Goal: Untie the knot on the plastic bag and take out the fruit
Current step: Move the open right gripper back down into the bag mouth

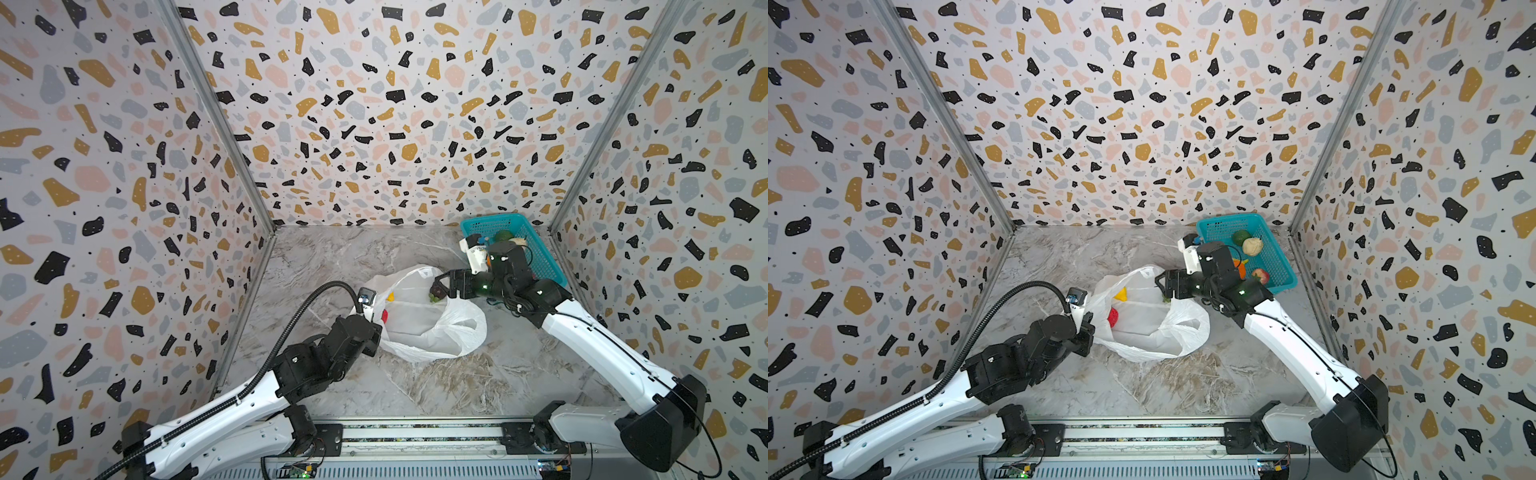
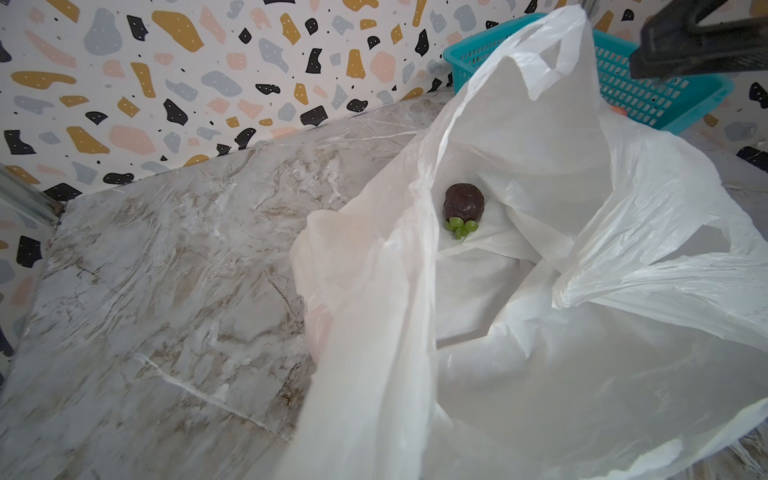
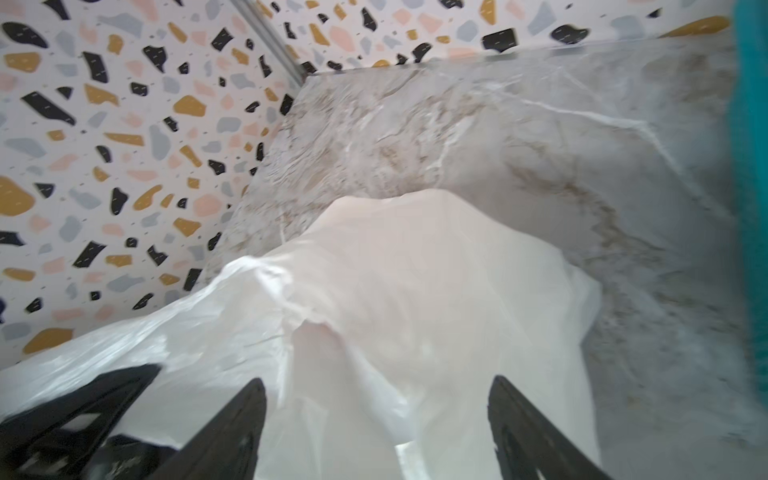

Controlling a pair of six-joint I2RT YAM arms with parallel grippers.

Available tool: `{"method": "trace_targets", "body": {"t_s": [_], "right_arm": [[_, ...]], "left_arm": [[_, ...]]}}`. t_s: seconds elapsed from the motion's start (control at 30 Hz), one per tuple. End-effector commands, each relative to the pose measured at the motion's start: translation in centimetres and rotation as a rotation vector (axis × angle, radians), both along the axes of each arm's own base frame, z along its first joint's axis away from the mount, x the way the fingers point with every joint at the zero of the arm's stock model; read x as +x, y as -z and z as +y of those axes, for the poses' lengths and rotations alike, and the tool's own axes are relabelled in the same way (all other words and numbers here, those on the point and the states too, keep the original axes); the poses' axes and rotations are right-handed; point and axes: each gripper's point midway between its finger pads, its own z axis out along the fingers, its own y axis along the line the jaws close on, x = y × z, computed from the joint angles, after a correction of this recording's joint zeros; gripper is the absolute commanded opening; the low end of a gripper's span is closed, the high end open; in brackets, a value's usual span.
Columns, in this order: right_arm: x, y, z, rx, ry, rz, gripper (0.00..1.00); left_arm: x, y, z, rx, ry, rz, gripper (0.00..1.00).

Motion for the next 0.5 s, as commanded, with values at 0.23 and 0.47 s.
{"method": "trace_targets", "body": {"t_s": [0.23, 0.47], "right_arm": [[-4.5, 2.3, 6.1, -0.042, -0.119, -0.038, 0.84], [-3.7, 6.1, 9.4, -0.107, -0.141, -0.086, 0.82]], "left_arm": [[0.3, -2.7, 0.4, -0.032, -0.019, -0.059, 0.0], [-0.5, -3.2, -0.2, -0.085, 0.036, -0.055, 0.0]]}}
